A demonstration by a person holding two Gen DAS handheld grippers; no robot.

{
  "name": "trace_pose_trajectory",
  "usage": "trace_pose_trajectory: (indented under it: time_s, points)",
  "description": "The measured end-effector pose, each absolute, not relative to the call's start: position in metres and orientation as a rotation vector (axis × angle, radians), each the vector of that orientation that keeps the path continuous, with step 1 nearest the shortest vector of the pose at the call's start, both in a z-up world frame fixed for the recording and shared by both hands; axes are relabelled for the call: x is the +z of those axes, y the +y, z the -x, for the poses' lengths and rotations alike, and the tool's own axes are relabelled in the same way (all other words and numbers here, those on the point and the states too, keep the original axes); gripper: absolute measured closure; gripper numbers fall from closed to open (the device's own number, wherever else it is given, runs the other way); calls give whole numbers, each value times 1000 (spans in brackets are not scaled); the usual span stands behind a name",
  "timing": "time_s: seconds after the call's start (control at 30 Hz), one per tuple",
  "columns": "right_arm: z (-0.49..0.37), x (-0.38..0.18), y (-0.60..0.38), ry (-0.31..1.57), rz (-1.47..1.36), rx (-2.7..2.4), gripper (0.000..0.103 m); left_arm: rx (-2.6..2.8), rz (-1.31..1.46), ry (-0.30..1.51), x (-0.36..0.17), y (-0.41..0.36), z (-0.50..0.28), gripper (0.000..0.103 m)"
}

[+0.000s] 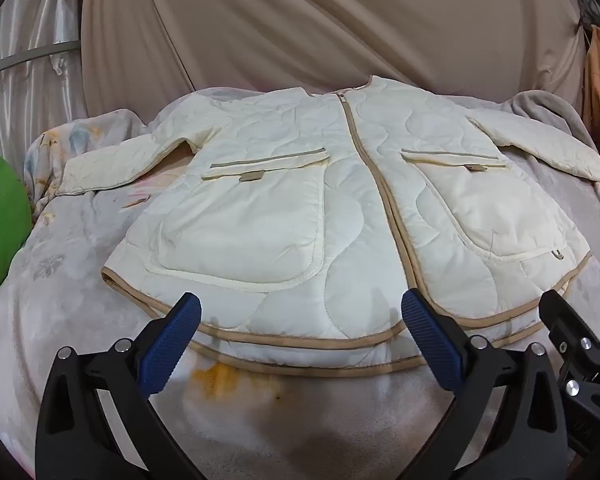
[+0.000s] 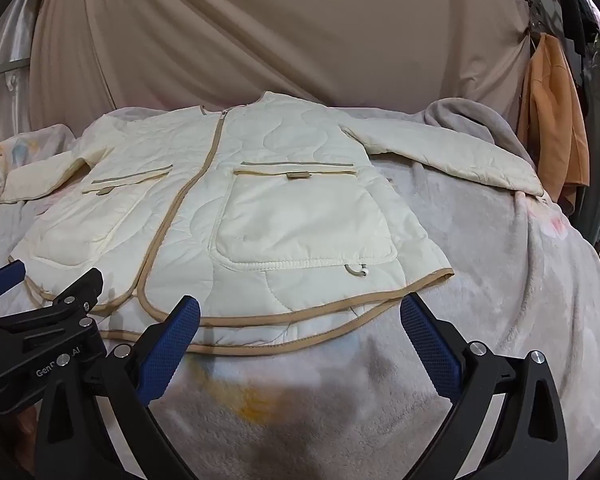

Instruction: Fold large clothes

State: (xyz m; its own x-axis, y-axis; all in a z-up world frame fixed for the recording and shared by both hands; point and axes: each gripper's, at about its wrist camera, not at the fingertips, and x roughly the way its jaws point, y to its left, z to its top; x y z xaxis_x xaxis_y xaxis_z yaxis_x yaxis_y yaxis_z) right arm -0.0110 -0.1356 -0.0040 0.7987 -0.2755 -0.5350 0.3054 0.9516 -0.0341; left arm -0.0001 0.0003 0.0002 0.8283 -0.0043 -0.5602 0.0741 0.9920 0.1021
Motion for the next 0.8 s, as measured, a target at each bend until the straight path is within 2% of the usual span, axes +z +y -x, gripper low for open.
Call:
trace_pose_trajectory:
  time_s: [0.8]
  points:
    - [14, -4, -133, 566, -55, -311, 5, -38, -157, 592, -5, -3, 0, 5]
